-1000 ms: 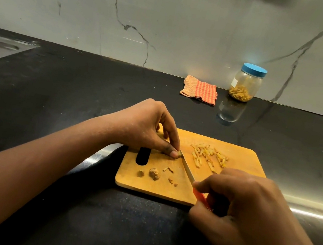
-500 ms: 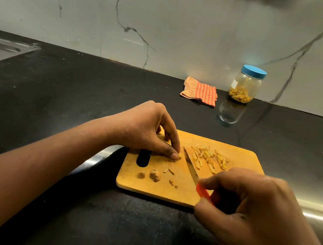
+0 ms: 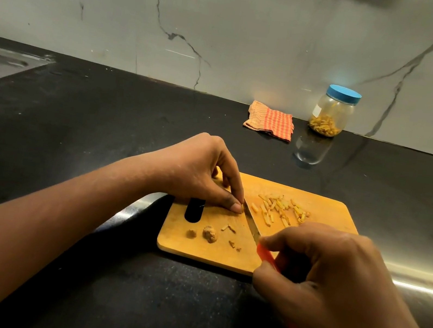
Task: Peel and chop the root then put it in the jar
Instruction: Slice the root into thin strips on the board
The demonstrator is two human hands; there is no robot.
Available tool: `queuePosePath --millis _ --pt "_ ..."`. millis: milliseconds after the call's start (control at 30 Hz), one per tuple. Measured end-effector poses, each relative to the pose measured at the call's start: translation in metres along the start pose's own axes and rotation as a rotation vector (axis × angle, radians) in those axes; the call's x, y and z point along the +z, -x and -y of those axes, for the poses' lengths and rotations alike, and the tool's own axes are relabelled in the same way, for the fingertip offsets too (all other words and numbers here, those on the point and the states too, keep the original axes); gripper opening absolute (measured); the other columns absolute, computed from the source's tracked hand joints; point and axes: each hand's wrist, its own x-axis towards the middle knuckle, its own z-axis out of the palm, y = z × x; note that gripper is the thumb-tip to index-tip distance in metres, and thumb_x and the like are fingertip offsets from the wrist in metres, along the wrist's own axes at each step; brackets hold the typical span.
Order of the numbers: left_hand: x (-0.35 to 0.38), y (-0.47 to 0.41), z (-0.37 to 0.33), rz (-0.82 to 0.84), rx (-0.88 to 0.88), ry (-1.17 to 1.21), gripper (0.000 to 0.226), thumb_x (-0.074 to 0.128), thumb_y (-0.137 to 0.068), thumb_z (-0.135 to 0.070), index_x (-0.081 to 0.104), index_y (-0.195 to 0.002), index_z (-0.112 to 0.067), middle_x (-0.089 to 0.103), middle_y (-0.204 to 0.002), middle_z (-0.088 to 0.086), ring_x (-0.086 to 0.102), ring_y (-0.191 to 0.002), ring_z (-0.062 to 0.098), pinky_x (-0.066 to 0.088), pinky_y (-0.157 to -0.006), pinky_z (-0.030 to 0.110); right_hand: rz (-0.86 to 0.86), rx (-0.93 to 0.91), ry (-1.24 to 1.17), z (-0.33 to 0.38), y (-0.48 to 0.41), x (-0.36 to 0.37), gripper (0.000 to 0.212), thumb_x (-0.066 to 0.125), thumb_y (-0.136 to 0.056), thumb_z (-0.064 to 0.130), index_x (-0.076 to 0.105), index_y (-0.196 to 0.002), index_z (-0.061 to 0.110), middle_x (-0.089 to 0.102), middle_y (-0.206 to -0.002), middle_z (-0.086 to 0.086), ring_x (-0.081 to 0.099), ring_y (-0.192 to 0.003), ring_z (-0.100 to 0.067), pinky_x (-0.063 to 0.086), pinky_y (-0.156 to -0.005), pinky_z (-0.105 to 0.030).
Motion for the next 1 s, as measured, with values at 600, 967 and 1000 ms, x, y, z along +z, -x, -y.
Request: queuePosePath --millis 600,967,1000 --pt "-0.001 0.001 -0.003 0.001 -0.016 -0.026 0.012 0.079 -0.077 -0.029 0.079 -0.089 -0.029 0.072 -0.096 -0.015 0.063 -0.099 0.003 0.053 -0.094 0.033 0.006 0.01 0.099 0.011 -0.011 0.01 0.023 0.058 -0.087 0.039 0.067 -0.105 0.028 0.055 -0.083 0.013 0.051 -0.078 -0.002 0.045 -0.066 -0.015" --pt "-0.001 0.001 -0.004 -0.007 -0.048 -0.034 0.009 0.079 -0.076 -0.032 0.076 -0.084 -0.034 0.072 -0.097 -0.014 0.063 -0.1 0.004 0.053 -0.095 0.031 -0.013 0.006 0.076 0.008 0.007 0.001 0.028 0.063 -0.081 0.04 0.069 -0.107 0.032 0.062 -0.084 0.013 0.054 -0.076 0.0 0.041 -0.062 -0.01" --pt "-0.001 0.001 -0.005 -0.006 -0.05 -0.029 0.01 0.079 -0.076 -0.032 0.076 -0.085 -0.034 0.072 -0.098 -0.014 0.063 -0.101 0.004 0.053 -0.095 0.031 -0.016 0.005 0.077 0.008 0.006 0.002 0.028 0.063 -0.08 0.039 0.07 -0.106 0.032 0.062 -0.083 0.012 0.055 -0.076 0.0 0.043 -0.064 -0.011"
